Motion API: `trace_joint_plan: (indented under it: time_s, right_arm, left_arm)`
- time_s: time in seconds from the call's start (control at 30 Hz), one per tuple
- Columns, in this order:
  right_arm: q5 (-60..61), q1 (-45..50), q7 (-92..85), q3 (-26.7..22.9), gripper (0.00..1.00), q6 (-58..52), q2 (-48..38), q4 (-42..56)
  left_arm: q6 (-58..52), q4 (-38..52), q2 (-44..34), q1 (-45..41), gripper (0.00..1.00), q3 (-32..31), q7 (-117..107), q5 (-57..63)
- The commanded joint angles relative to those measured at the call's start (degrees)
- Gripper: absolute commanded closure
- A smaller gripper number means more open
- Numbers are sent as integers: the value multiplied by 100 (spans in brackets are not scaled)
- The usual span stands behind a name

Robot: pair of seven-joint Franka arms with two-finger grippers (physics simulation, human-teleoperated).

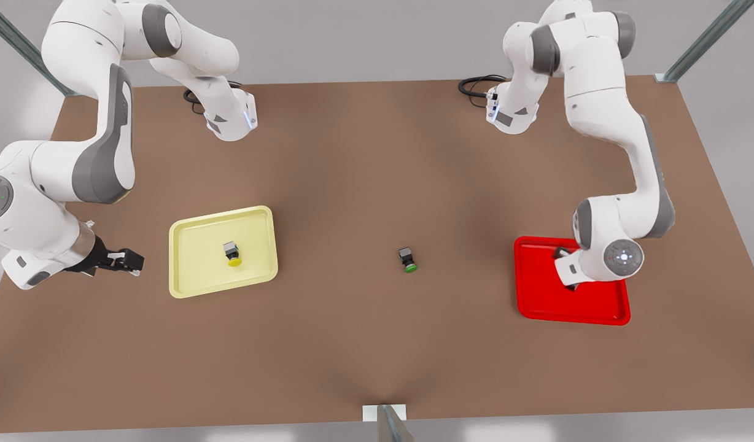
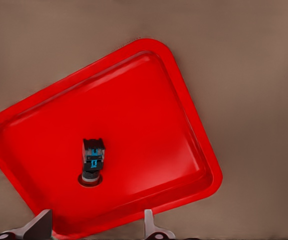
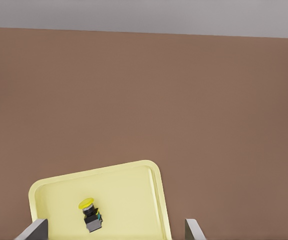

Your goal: Place the switches on the corresponding trays according to their colors

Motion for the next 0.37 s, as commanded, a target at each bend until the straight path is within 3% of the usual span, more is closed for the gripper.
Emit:
trace_joint_plan:
  time_s: [0.0, 0.07, 0.1, 0.13, 0.2, 0.33]
  right_arm:
    - [0, 0, 0, 9, 0, 0, -1, 0]
    - [0, 0, 0, 0, 0, 0, -1, 0]
    - [0, 0, 0, 0, 0, 0, -1, 0]
    - [0, 0, 0, 9, 0, 0, -1, 0]
    - [0, 0, 0, 0, 0, 0, -1, 0]
    - [0, 0, 0, 0, 0, 0, -1, 0]
  left_arm:
    - [-88, 171, -29, -7, 0, -1, -326, -259]
    - [-827, 1015, -275, 11, 0, -10, -1488, -268]
    - [-959, 1148, -749, 773, 0, -894, -2173, -250]
    - [-959, 1156, -1198, 1961, 0, -2381, -2824, 144]
    - [-959, 1139, -1524, 2753, 0, -3551, -2921, 637]
    - [-941, 1121, -1515, 2762, 0, -3640, -2912, 708]
